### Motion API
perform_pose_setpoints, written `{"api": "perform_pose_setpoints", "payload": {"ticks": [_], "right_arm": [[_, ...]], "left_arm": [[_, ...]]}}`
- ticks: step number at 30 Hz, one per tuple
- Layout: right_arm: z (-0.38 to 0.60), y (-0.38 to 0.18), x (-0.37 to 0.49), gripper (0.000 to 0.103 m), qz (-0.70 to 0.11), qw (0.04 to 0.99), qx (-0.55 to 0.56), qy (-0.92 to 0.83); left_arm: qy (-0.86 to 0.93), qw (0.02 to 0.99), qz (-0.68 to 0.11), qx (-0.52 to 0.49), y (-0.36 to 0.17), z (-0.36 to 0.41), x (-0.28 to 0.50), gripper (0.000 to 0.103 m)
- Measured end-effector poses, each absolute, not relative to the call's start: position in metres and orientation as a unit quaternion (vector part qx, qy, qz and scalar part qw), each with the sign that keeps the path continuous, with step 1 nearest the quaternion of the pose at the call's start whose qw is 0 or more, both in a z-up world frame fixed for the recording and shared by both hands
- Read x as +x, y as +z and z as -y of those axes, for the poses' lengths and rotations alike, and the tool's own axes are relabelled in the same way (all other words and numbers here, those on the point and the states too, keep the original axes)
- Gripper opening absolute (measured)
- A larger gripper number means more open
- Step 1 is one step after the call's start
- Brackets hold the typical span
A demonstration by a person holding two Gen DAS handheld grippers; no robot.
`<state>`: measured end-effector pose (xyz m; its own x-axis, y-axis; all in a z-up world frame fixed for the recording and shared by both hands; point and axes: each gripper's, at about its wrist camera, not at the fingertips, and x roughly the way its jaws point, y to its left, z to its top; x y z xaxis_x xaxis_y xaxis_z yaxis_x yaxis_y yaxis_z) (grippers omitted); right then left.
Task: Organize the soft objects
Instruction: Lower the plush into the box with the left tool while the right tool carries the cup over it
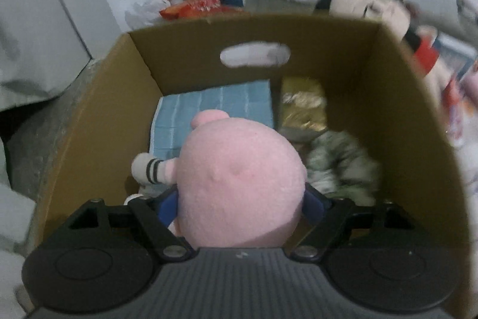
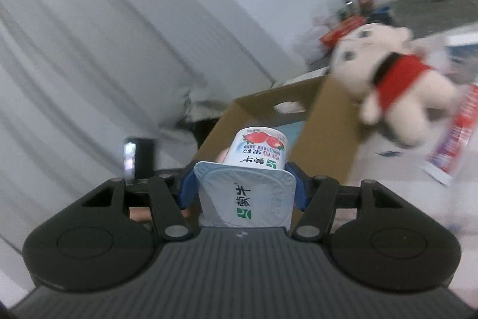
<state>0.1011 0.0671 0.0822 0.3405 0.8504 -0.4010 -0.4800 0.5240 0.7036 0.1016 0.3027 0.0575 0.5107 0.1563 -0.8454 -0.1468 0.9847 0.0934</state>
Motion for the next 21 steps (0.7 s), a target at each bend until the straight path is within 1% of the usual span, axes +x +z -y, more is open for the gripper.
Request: {"api": "perform_pose_setpoints", "payload": {"ticks": [2, 4, 6, 7, 8, 9, 10, 11, 13, 14, 15, 16, 17, 18, 20, 21], "right_arm": [[-0.093, 0.086, 0.105, 0.06, -0.395, 0.775, 0.219, 0.442], [-0.109, 0.087, 0.104, 0.06, -0.402, 0.77, 0.206, 0.451], [-0.116, 0.086, 0.103, 0.06, -0.405, 0.767, 0.201, 0.455], [-0.117, 0.086, 0.103, 0.06, -0.407, 0.767, 0.199, 0.455], [-0.117, 0.085, 0.102, 0.06, -0.409, 0.768, 0.198, 0.452], [-0.116, 0.084, 0.103, 0.06, -0.409, 0.769, 0.196, 0.451], [-0.115, 0.084, 0.103, 0.06, -0.41, 0.769, 0.193, 0.45], [-0.116, 0.083, 0.105, 0.06, -0.414, 0.769, 0.193, 0.447], [-0.117, 0.084, 0.104, 0.06, -0.42, 0.768, 0.182, 0.448], [-0.123, 0.086, 0.102, 0.06, -0.419, 0.768, 0.169, 0.453], [-0.133, 0.088, 0.102, 0.06, -0.422, 0.766, 0.147, 0.463], [-0.144, 0.09, 0.102, 0.06, -0.431, 0.759, 0.123, 0.472], [-0.159, 0.092, 0.103, 0.06, -0.445, 0.745, 0.094, 0.487], [-0.173, 0.094, 0.105, 0.06, -0.462, 0.729, 0.066, 0.5], [-0.201, 0.093, 0.109, 0.06, -0.503, 0.694, 0.002, 0.515], [-0.215, 0.09, 0.113, 0.06, -0.525, 0.675, -0.027, 0.517]], "left_arm": [[0.08, 0.859, -0.504, 0.029, 0.04, -0.31, 0.113, 0.088], [0.083, 0.843, -0.531, 0.031, 0.026, -0.32, 0.118, 0.089], [0.097, 0.836, -0.538, 0.036, 0.024, -0.324, 0.111, 0.098], [0.097, 0.84, -0.533, 0.037, 0.029, -0.325, 0.103, 0.098], [0.097, 0.845, -0.524, 0.034, 0.034, -0.326, 0.093, 0.094], [0.097, 0.851, -0.516, 0.028, 0.04, -0.327, 0.086, 0.08], [0.095, 0.858, -0.505, 0.019, 0.046, -0.328, 0.078, 0.07], [0.09, 0.864, -0.495, 0.008, 0.052, -0.329, 0.071, 0.055], [0.083, 0.869, -0.487, -0.022, 0.061, -0.33, 0.067, 0.048], [0.085, 0.87, -0.484, -0.04, 0.065, -0.332, 0.065, 0.041], [0.092, 0.873, -0.477, -0.05, 0.069, -0.331, 0.063, 0.028], [0.101, 0.876, -0.468, -0.058, 0.072, -0.333, 0.061, 0.023], [0.105, 0.878, -0.464, -0.063, 0.075, -0.334, 0.059, 0.026], [0.106, 0.881, -0.456, -0.071, 0.081, -0.333, 0.055, 0.031], [0.11, 0.887, -0.44, -0.088, 0.093, -0.339, 0.048, 0.034], [0.112, 0.891, -0.431, -0.094, 0.101, -0.342, 0.043, 0.034]]}}
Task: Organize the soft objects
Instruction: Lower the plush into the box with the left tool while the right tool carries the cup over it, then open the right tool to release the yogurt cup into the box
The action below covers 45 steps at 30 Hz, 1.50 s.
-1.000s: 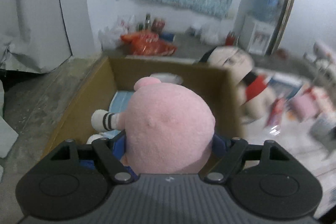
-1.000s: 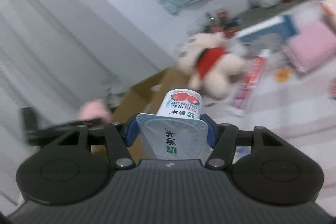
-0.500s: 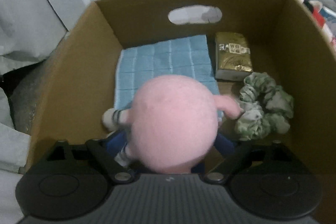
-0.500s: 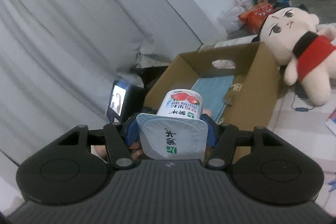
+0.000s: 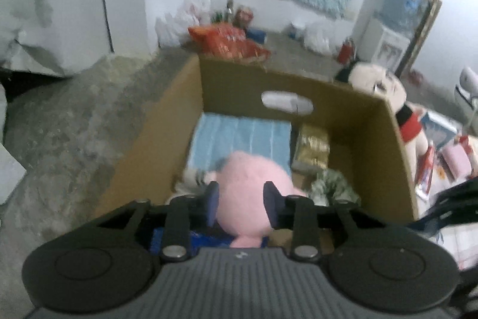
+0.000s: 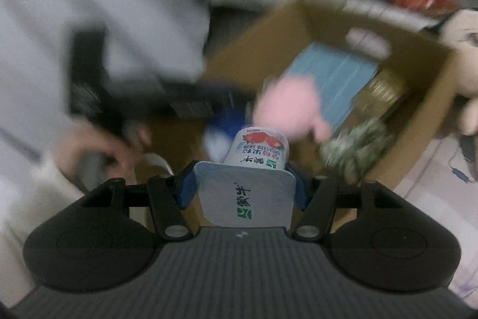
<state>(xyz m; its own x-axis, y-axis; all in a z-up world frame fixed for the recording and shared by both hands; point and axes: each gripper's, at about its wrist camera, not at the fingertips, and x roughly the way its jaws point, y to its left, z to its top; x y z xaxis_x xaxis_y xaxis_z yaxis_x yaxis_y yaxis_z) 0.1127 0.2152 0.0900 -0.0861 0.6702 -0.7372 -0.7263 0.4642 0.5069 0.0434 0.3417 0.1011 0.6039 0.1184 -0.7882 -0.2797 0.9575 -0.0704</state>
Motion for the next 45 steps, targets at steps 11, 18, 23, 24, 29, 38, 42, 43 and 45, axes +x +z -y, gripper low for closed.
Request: {"api": "perform_pose_setpoints", "payload": {"ticks": [11, 18, 23, 24, 29, 38, 42, 43, 45], "right_arm": [[-0.301, 0.018, 0.131, 0.06, -0.647, 0.607, -0.135, 0.441], [-0.321, 0.013, 0.141, 0.069, -0.622, 0.64, -0.174, 0.415], [-0.314, 0.026, 0.143, 0.074, -0.615, 0.642, -0.162, 0.428], [-0.308, 0.032, 0.145, 0.074, -0.612, 0.645, -0.156, 0.43], [-0.257, 0.076, 0.152, 0.07, -0.575, 0.679, -0.105, 0.444], [-0.039, 0.157, 0.148, 0.067, -0.406, 0.843, 0.014, 0.353], [0.027, 0.119, 0.15, 0.068, -0.407, 0.875, -0.011, 0.26], [0.039, 0.106, 0.153, 0.068, -0.421, 0.87, -0.002, 0.258], [0.054, 0.084, 0.159, 0.068, -0.443, 0.861, 0.023, 0.25]], "left_arm": [[0.102, 0.929, -0.351, -0.052, 0.182, -0.327, 0.054, 0.042], [0.106, 0.935, -0.336, -0.034, 0.193, -0.314, 0.05, 0.048], [0.116, 0.932, -0.342, -0.046, 0.183, -0.321, 0.031, 0.048], [0.12, 0.931, -0.342, -0.054, 0.18, -0.324, 0.023, 0.048], [0.129, 0.922, -0.353, -0.092, 0.155, -0.333, -0.018, 0.05], [0.03, 0.876, -0.471, -0.094, 0.083, -0.3, 0.004, 0.047], [0.041, 0.862, -0.498, -0.087, 0.055, -0.289, 0.023, 0.038], [0.049, 0.859, -0.502, -0.088, 0.05, -0.288, 0.025, 0.038], [0.059, 0.855, -0.506, -0.094, 0.041, -0.289, 0.029, 0.034]]}}
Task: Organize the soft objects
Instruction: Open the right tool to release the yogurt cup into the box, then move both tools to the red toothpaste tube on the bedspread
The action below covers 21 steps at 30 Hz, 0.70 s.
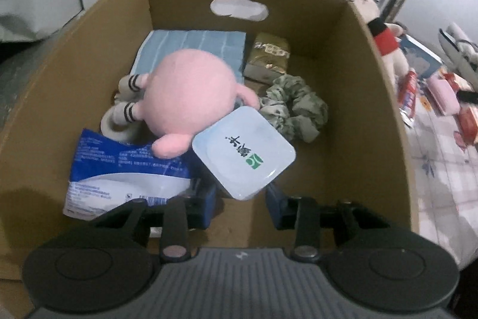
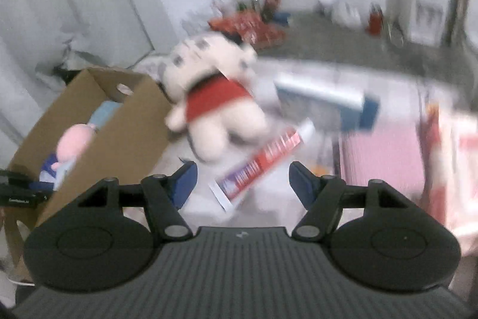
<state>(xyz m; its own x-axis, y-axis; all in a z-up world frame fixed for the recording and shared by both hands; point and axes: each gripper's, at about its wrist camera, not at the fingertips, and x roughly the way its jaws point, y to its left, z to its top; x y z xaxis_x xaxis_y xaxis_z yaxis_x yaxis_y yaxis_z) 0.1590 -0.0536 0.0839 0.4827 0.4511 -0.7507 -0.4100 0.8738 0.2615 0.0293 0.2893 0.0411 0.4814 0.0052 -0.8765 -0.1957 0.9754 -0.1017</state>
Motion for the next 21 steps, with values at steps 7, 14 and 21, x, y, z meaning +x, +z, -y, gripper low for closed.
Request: {"api": "perform_pose_setpoints", "payload": {"ticks": [7, 14, 21], "right_arm": [[0.044, 0.027, 0.179, 0.068, -0.464, 0.852, 0.059, 0.236], [0.032, 0.02, 0.178, 0.067, -0.455, 0.856, 0.029, 0.244], [0.062, 0.022, 0.191, 0.069, -0.454, 0.859, 0.07, 0.228]], "left_arm": [[0.076, 0.853, -0.509, -0.086, 0.033, -0.291, 0.039, 0.028], [0.091, 0.84, -0.533, -0.046, 0.03, -0.284, 0.047, 0.043], [0.06, 0.884, -0.464, -0.013, 0.113, -0.234, 0.003, 0.06]]}}
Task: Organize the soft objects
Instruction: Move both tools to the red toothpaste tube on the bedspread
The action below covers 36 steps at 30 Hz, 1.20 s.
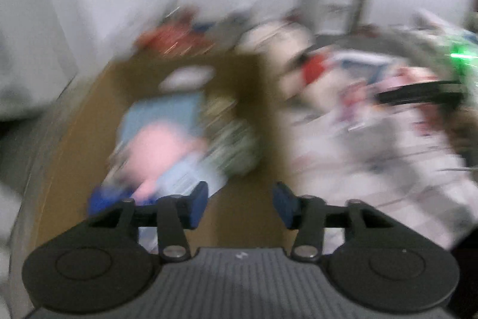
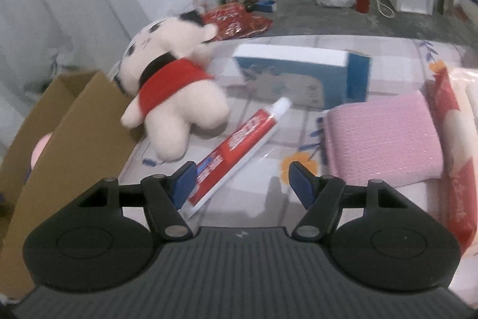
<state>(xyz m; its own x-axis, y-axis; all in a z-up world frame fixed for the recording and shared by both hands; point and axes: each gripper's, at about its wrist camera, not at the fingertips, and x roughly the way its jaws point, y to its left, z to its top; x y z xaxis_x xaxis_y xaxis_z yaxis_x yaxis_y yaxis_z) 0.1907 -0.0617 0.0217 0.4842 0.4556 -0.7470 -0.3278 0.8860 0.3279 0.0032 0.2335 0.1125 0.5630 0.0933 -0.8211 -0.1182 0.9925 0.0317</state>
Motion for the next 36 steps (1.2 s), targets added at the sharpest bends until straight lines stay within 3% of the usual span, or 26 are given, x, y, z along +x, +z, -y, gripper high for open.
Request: {"api": "perform_pose_setpoints", "payload": {"ticks": [2, 5, 10, 16, 19, 22, 32, 36], "right_arm": [[0.066, 0.016, 0.204, 0.069, -0.47, 0.846, 0.102, 0.229], [0.065, 0.002, 0.23, 0.069, -0.491, 0.831, 0.149, 0.214], [0.061, -0.01, 0.258, 0.071, -0.508, 0.823, 0.182, 0.181], [0.058, -0.013, 0.261, 0.074, -0.503, 0.822, 0.2, 0.176], [0.063, -0.014, 0.263, 0.069, -0.502, 0.82, 0.208, 0.18], [0.062, -0.015, 0.258, 0.063, -0.497, 0.825, 0.198, 0.184], [0.065, -0.021, 0.226, 0.062, -0.488, 0.82, 0.204, 0.217], [0.065, -0.023, 0.205, 0.051, -0.494, 0.813, 0.21, 0.227]], "left_arm": [[0.005, 0.902, -0.432, 0.017, 0.136, -0.193, 0.017, 0.073], [-0.078, 0.904, -0.415, 0.068, 0.135, -0.132, 0.063, 0.069], [-0.108, 0.87, -0.458, 0.148, 0.072, -0.046, 0.159, 0.062], [-0.099, 0.877, -0.457, 0.114, 0.021, -0.021, 0.216, 0.062], [-0.103, 0.87, -0.475, 0.086, 0.004, -0.022, 0.234, 0.062], [-0.085, 0.88, -0.462, 0.075, -0.005, -0.031, 0.24, 0.037], [-0.059, 0.89, -0.444, 0.086, -0.001, -0.021, 0.197, 0.035], [-0.057, 0.888, -0.449, 0.082, 0.002, -0.017, 0.174, 0.034]]}}
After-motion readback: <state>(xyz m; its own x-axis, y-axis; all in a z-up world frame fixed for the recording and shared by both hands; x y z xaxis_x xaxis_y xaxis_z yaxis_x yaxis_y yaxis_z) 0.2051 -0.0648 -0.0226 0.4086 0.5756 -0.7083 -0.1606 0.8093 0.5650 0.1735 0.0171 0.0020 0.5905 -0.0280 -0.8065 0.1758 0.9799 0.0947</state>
